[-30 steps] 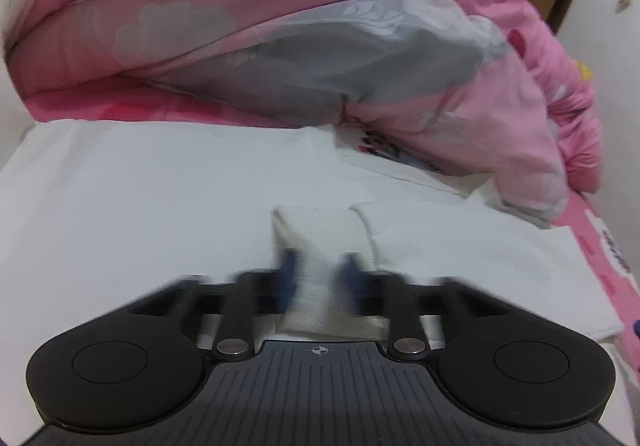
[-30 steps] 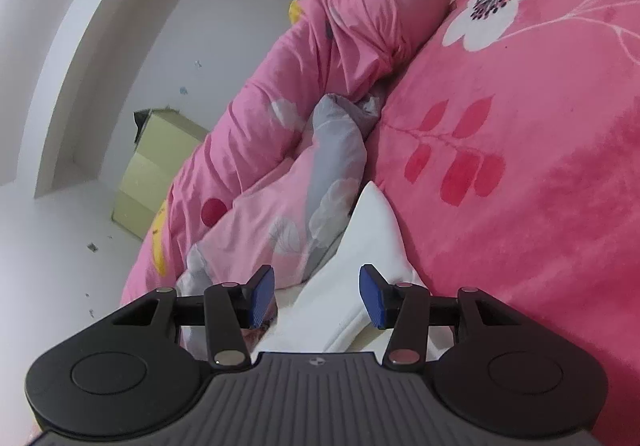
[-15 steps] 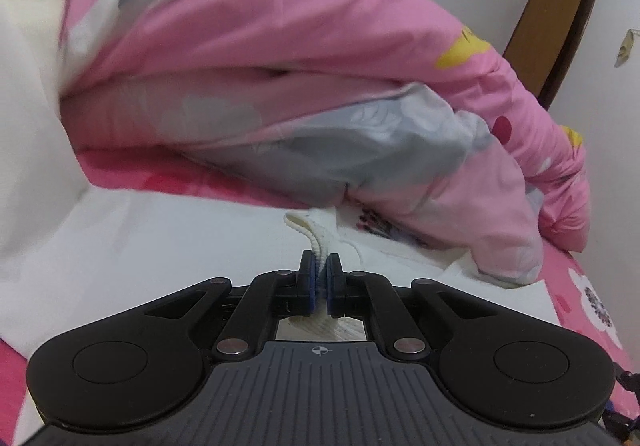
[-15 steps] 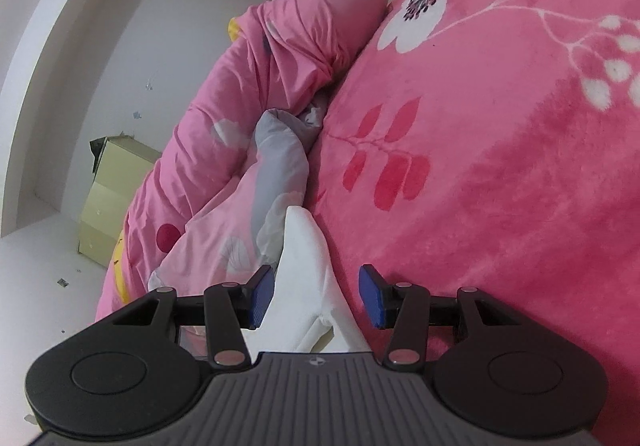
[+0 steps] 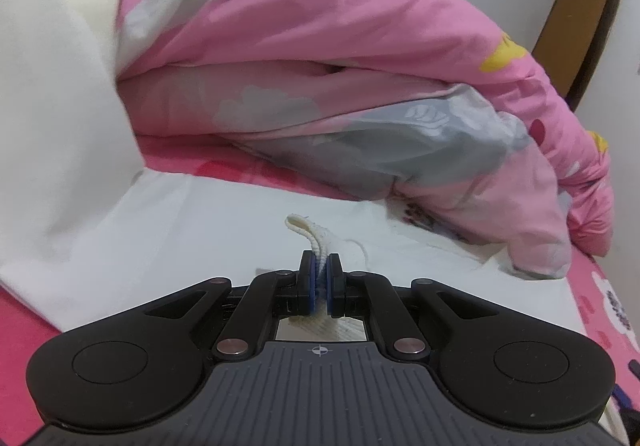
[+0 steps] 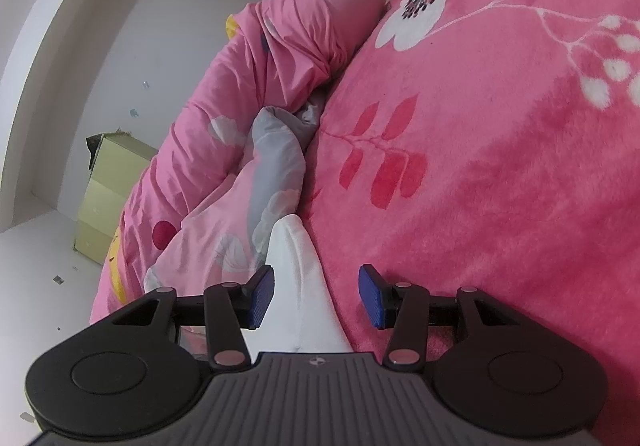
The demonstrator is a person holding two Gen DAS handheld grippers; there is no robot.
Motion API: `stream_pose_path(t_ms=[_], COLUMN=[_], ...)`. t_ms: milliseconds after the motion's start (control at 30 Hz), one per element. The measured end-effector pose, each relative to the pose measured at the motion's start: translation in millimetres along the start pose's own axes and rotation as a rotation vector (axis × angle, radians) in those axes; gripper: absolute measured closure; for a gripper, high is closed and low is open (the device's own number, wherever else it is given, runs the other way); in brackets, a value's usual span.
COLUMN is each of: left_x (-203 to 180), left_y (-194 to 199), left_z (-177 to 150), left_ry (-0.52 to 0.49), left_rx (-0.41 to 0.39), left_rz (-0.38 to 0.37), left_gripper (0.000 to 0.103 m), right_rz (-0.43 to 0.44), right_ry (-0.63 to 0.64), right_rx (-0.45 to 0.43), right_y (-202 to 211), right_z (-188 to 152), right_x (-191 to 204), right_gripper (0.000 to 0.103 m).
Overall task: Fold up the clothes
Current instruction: 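Close the left gripper on the white sock lying on the sweatshirt, then open the left gripper and release the white sock onto the sweatshirt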
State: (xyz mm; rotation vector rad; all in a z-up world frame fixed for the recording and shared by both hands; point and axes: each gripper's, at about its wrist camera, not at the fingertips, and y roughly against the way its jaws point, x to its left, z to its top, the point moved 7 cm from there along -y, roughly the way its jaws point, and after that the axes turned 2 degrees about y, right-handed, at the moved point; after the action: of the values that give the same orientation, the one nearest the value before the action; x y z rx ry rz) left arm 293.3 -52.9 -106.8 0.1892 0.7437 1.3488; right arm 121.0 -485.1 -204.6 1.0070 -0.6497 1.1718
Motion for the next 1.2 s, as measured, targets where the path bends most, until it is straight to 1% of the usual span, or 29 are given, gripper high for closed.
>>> stream_pose_path(t_ms=[233,500,667,833,933,967,1000,1033,1067,1100,1133,1200], left_x=[17,14,21,18,20,22,25,29,33,35,33,21], left_y=[-4,11,0,-1,3,6,10,16,22,29,35,40], left_z=[-20,-25,-39,-41,-41,-40,-39,-37,-34,-31,-28,-23], left_ry=[0.006,-0.026,-0.035,-0.092,-0.128,-0.125,-0.118,-0.1,-0.082,-0.069,-0.07,-0.106], left_rx=[0.04,0.009,0.053,0.056,0.058,0.051,0.04,0.017,-0.01,-0.053,-0.09,-0.125], left_rz=[0.044,0.058,0.091,0.095,0.093,0.096,0.102,0.116,0.129,0.135,0.126,0.089], left_gripper=[0.1,0.1,0.1,0.099,0.092,0.086,0.078,0.072,0.063,0.06,0.059,0.057], right_rz=[-0.012,-0.013,-0.013,-0.015,-0.018,-0.019,-0.02,-0.021,-0.023,-0.025,-0.029,-0.036], right_ry=[0.018,0.022,0.022,0.022,0.026,0.026,0.026,0.028,0.029,0.033,0.044,0.068], right_rx=[0.007,0.015,0.018,0.021,0.023,0.024,0.023,0.019,0.016,0.01,0.001,-0.019], right_y=[-1,-2,-1,-1,0,0,0,1,1,2,4,8], right_z=[-1,0,-1,-2,-2,-2,-2,-2,-2,-2,-1,-1], right_x=[1,1,1,1,1,1,1,1,1,2,4,8], right_gripper=[0.054,0.054,0.054,0.054,0.054,0.054,0.054,0.054,0.054,0.054,0.053,0.053])
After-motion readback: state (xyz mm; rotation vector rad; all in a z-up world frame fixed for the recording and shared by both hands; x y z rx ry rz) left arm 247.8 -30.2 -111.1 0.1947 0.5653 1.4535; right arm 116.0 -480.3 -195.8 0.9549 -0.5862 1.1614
